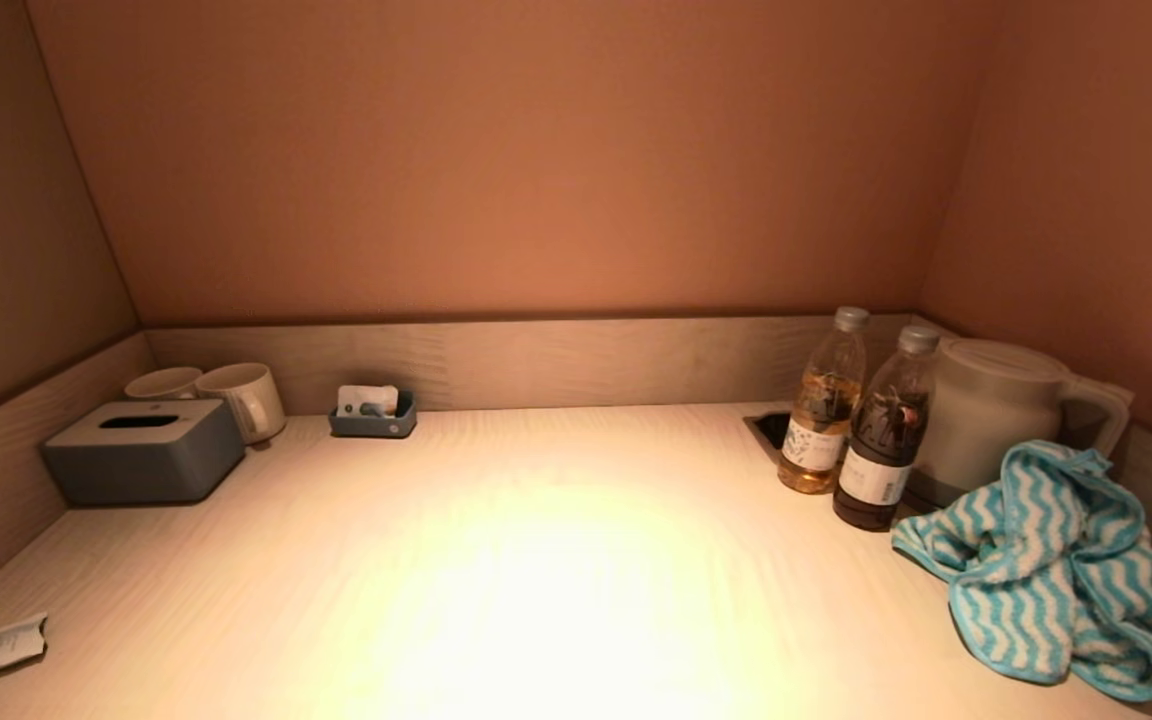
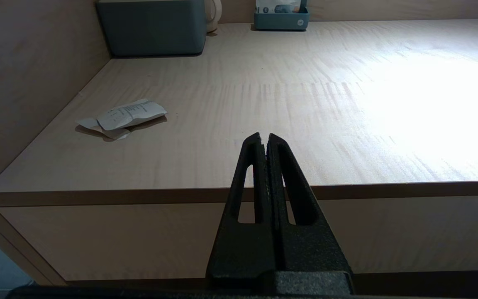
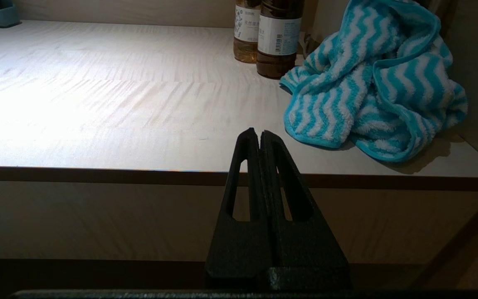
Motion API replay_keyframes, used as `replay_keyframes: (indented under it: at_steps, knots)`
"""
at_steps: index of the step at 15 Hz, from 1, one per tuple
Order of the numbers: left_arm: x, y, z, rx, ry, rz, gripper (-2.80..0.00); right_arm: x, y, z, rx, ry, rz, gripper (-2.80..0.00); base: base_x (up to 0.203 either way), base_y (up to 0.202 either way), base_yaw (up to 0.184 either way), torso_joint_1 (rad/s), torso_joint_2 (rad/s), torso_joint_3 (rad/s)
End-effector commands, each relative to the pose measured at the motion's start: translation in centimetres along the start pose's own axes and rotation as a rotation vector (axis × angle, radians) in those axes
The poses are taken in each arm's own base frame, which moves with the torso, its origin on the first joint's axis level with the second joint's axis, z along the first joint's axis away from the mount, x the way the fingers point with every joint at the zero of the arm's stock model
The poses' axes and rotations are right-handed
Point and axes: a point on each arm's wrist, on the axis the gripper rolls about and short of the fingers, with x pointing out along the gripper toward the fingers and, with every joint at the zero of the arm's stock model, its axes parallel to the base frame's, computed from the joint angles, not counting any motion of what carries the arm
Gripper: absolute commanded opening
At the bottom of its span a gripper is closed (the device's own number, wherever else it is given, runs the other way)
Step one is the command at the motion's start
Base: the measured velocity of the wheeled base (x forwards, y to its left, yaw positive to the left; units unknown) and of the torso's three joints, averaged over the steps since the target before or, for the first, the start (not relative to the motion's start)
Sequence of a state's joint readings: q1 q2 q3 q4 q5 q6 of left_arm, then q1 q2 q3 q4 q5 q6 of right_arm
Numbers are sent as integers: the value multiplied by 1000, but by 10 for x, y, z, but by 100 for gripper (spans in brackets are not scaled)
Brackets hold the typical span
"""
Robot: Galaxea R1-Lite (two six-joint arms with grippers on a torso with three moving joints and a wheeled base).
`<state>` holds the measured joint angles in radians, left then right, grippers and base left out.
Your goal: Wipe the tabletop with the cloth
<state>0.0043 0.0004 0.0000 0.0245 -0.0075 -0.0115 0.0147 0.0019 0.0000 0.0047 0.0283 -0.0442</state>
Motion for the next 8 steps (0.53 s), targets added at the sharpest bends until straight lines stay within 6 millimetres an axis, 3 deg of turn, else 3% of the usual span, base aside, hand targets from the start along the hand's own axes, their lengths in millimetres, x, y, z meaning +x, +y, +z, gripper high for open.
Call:
replay_keyframes:
  at_steps: [1, 8]
  knots:
    - [0, 0, 0, -1, 0, 0, -280, 0, 0, 0, 0, -1, 1, -280, 0, 0, 0, 0, 0, 0]
    - [0, 0, 0, -1, 0, 0, -280, 0, 0, 0, 0, -1, 1, -280, 0, 0, 0, 0, 0, 0]
